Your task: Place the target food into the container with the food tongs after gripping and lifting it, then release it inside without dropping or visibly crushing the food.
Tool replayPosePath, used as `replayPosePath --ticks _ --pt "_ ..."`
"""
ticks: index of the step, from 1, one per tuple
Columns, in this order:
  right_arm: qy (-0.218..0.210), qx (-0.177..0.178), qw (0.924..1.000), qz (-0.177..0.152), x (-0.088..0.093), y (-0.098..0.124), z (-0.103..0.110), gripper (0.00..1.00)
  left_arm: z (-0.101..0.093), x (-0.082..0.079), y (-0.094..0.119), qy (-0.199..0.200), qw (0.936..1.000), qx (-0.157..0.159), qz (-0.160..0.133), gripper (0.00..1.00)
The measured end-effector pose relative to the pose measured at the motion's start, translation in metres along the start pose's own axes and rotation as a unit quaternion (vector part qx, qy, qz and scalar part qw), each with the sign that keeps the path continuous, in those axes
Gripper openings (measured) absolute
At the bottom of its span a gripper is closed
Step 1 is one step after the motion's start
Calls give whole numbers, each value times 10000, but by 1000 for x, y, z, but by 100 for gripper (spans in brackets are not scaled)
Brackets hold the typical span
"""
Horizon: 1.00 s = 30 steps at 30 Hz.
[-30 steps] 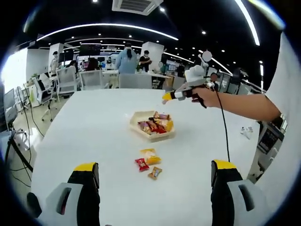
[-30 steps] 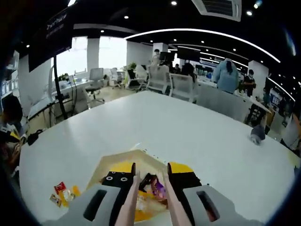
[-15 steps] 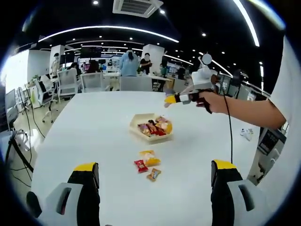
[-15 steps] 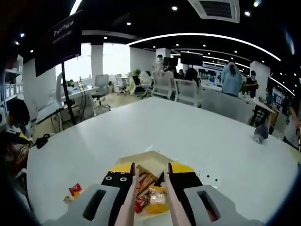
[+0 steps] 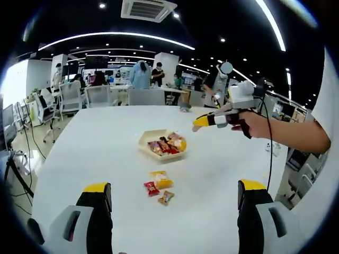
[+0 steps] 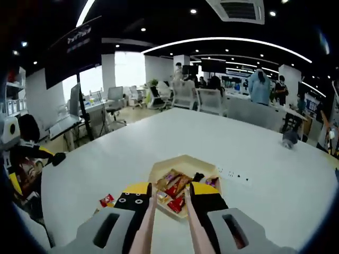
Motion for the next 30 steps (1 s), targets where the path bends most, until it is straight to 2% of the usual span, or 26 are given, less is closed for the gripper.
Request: replayPosePath --ticks 3,5,11,13,19,20,25,30 --pt "-15 49 10000 12 2 8 8 28 0 0 0 -157 9998 132 9 100" --pt "-25 116 9999 18 4 18 21 28 6 1 0 -322 9992 197 132 100" --pt "-249 428 9988 65 16 40 54 28 20 1 11 -340 9986 397 49 100" --pt "-300 543 9980 95 22 48 71 28 23 4 18 -466 9974 548 94 100" --pt "-383 824 9958 147 31 66 106 28 30 15 30 -451 9951 872 119 100" --pt "-401 899 9949 206 32 69 109 28 31 16 30 -432 9947 921 116 100" --pt "-483 1155 9921 101 33 87 122 28 29 17 31 -474 9918 1181 76 100" --pt "-568 1254 9905 34 38 97 125 28 26 15 32 -471 9910 1255 -12 100"
Point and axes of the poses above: the point that each gripper's makers call its tool centre point, and the gripper's own axes: y roughly backward along the fingers, z roughly to its left, x roughly out of its underside, the point moved 7 cm from there along y, roughly backward along the fingers, and after that the axes turned 11 degrees about -x, right-handed, at the moved point
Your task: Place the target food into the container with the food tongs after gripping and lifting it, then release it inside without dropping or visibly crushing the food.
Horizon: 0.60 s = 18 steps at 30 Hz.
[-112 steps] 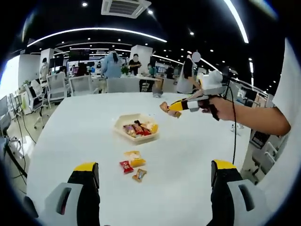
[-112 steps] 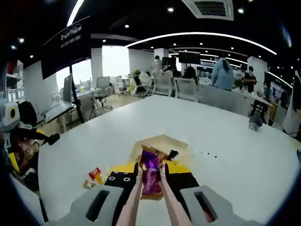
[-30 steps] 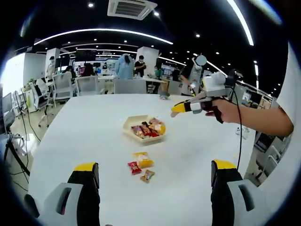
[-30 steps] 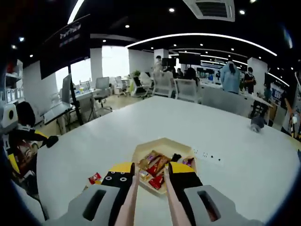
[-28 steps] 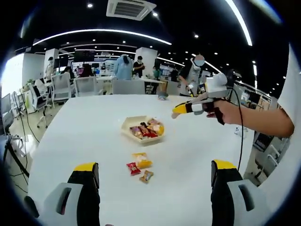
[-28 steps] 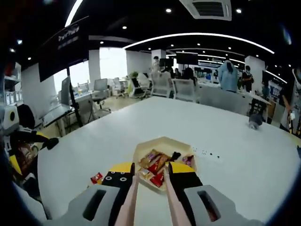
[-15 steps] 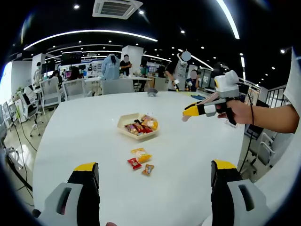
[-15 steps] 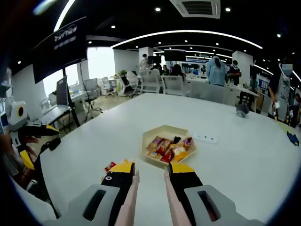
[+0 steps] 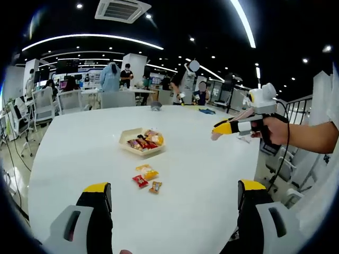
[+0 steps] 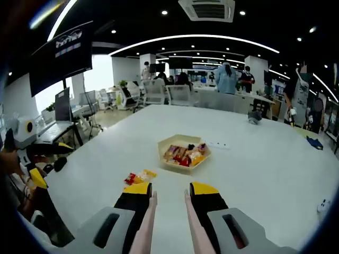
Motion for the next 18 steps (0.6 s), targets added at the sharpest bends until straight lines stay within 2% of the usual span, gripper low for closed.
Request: replayPosePath --ticks 2,7,10,11,13,18 --pt "12 -32 10000 -20 4 3 0 28 -4 -2 0 -13 10000 -63 70 100" --pt "-98 -221 9996 -152 6 5 -5 28 -12 -17 -3 -33 9996 -294 5 100" --pt "-70 -368 9991 -207 5 6 -9 28 -14 -27 -6 121 9983 -547 -177 100" --pt "-129 -423 9988 -227 7 6 -14 28 -15 -28 -8 160 9975 -680 -138 100" --pt "-38 -505 9986 -165 10 8 -18 28 -19 -29 -11 203 9967 -784 -85 100" --pt "-133 -603 9980 -133 17 11 -37 28 -30 -28 -18 205 9947 -1008 33 100"
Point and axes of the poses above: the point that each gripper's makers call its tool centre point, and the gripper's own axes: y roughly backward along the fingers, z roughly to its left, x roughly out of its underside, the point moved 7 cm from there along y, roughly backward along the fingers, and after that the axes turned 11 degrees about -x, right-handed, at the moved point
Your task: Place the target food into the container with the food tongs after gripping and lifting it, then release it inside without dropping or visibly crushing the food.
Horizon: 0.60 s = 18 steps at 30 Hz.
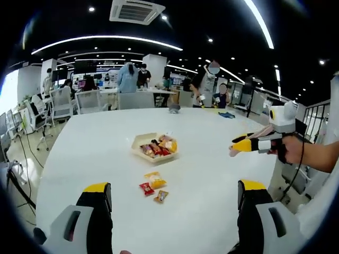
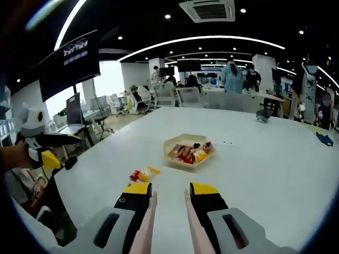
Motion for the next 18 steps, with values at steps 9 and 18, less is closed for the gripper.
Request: replayPosePath --ticks 9,18 --pt "-55 -253 9997 -29 -5 -2 -4 28 -12 5 -17 -91 9997 -108 185 100" --pt "-89 -221 9996 116 -10 -30 5 28 1 6 -38 -550 9978 113 359 100"
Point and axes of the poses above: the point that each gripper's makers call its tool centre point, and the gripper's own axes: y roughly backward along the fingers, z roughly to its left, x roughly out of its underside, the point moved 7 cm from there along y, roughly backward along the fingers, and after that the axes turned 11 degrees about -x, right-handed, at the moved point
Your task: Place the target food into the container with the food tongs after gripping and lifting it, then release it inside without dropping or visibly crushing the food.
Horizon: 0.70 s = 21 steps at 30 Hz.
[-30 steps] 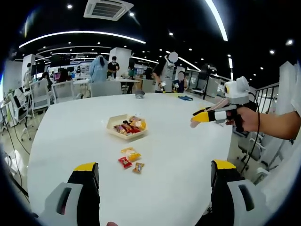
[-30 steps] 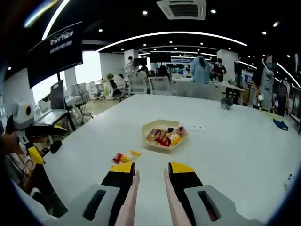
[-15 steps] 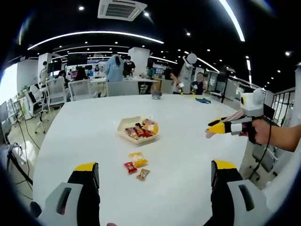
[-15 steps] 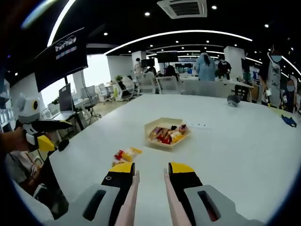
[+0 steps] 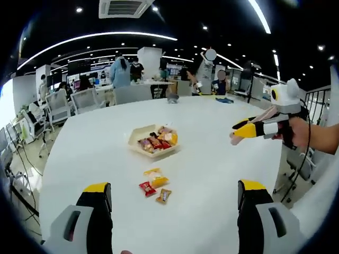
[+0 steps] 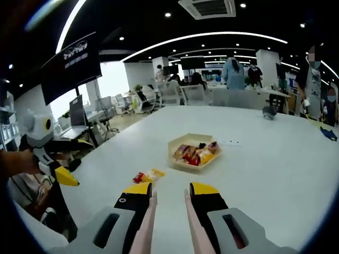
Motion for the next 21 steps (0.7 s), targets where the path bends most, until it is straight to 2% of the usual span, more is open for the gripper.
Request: replayPosePath --ticks 7,8,10,13,21 --pt "-126 140 9998 65 -2 -32 9 28 26 -1 -7 -57 9996 233 -150 100" --pt "-182 138 9997 90 -1 -38 11 28 32 0 -10 -27 9995 257 -208 100" --pt "-148 129 9997 134 -1 -47 16 28 37 4 -13 -61 9993 298 -201 100" --pt "-104 91 9997 220 0 -62 19 28 42 8 -15 99 9988 417 -234 100" --pt "-133 -132 9990 404 0 -103 24 27 61 7 -9 392 9984 257 -323 100"
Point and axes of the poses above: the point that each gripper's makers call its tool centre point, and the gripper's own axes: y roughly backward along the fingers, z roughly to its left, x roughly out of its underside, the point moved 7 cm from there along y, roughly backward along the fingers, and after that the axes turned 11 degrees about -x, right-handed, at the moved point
